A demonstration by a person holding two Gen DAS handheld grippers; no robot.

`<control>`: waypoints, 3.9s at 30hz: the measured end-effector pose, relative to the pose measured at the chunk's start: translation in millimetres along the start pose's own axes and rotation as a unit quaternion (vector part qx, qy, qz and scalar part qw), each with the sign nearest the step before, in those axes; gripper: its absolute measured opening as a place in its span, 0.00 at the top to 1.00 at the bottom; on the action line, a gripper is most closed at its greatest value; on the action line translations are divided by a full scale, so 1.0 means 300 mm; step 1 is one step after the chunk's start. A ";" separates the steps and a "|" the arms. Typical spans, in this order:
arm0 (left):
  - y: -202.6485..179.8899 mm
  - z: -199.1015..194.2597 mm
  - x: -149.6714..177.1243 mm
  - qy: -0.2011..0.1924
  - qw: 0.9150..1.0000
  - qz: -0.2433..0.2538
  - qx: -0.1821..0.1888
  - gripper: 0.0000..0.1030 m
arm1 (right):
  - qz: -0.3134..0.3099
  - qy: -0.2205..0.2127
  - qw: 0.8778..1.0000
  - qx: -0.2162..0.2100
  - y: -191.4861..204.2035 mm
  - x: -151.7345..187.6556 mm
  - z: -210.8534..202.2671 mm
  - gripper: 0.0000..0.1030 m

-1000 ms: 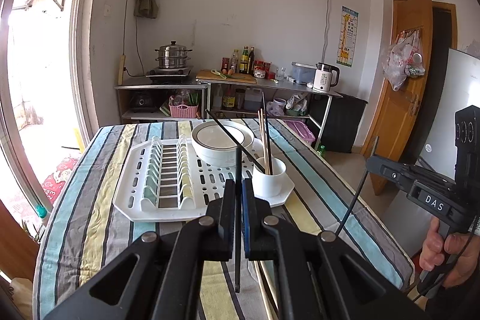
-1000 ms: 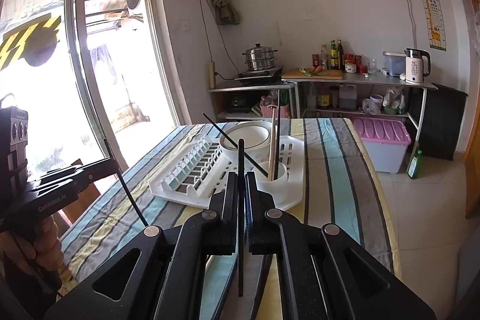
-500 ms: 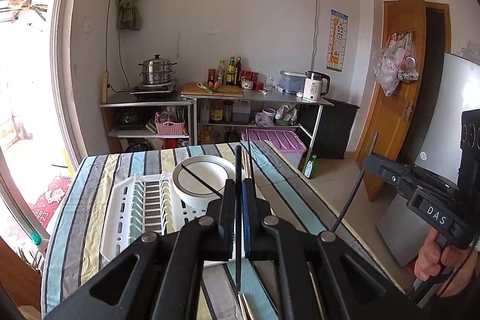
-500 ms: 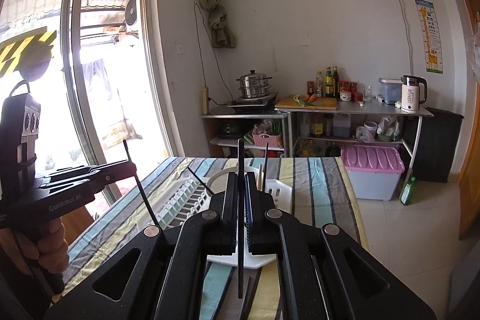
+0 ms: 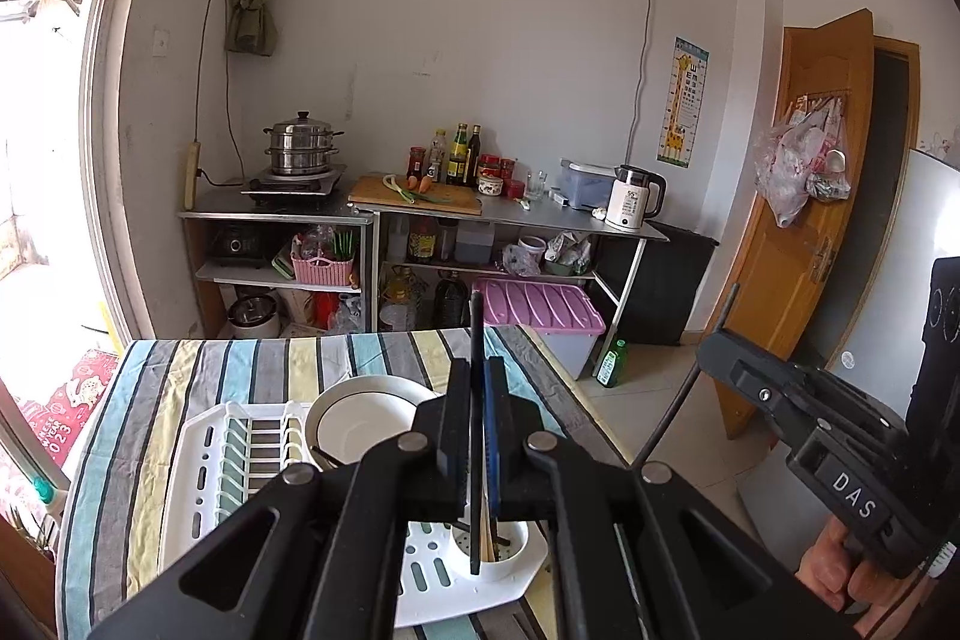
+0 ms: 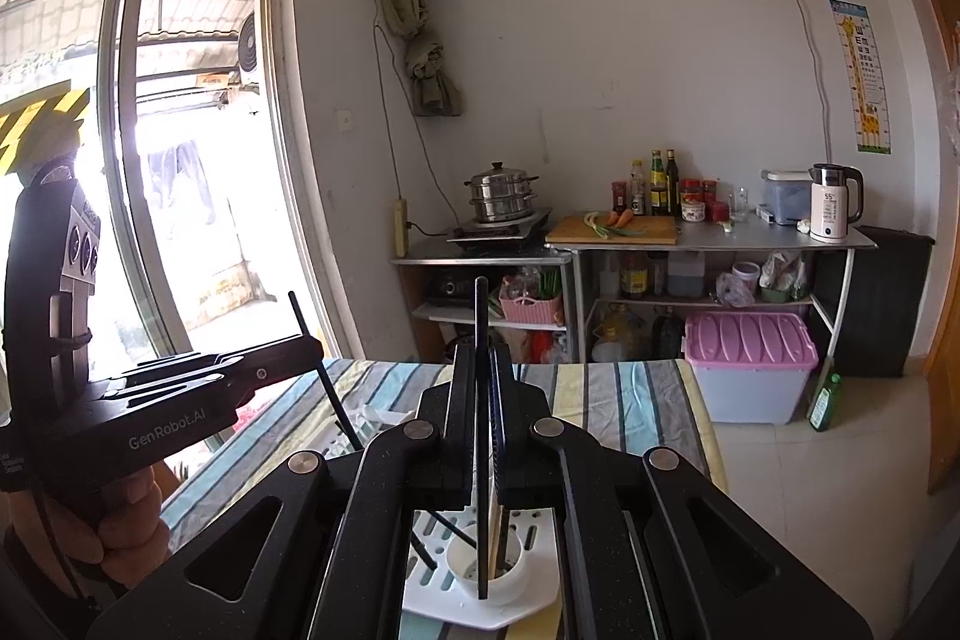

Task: Organize utensils
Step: 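Lower both black chopsticks into the cup and open both tools, then move both tools back down toward the wooden chopsticks on the cloth, then grasp a wooden chopstick with the left tool while the right tool grasps a black one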

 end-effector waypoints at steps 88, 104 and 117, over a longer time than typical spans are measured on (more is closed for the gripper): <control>0.124 -0.065 0.850 0.176 0.984 0.013 -0.041 0.80 | -0.010 0.182 0.982 -0.047 0.114 0.699 -0.114 0.86; 0.128 0.003 0.889 0.211 0.976 0.016 -0.041 0.79 | -0.012 0.242 0.967 -0.072 0.172 0.765 0.038 0.86; 0.125 0.029 0.886 0.219 0.975 0.012 -0.033 0.76 | -0.006 0.259 0.963 -0.070 0.172 0.788 0.097 0.86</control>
Point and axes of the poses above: each gripper's, at about its wrist camera, not at the fingertips, and z roughly the way its jaws point, y to its left, x to its underside, the point moved 3 cm from there along z, roughly the way its jaws point, and after that the axes turned 4 degrees about -z, right-handed, at the moved point
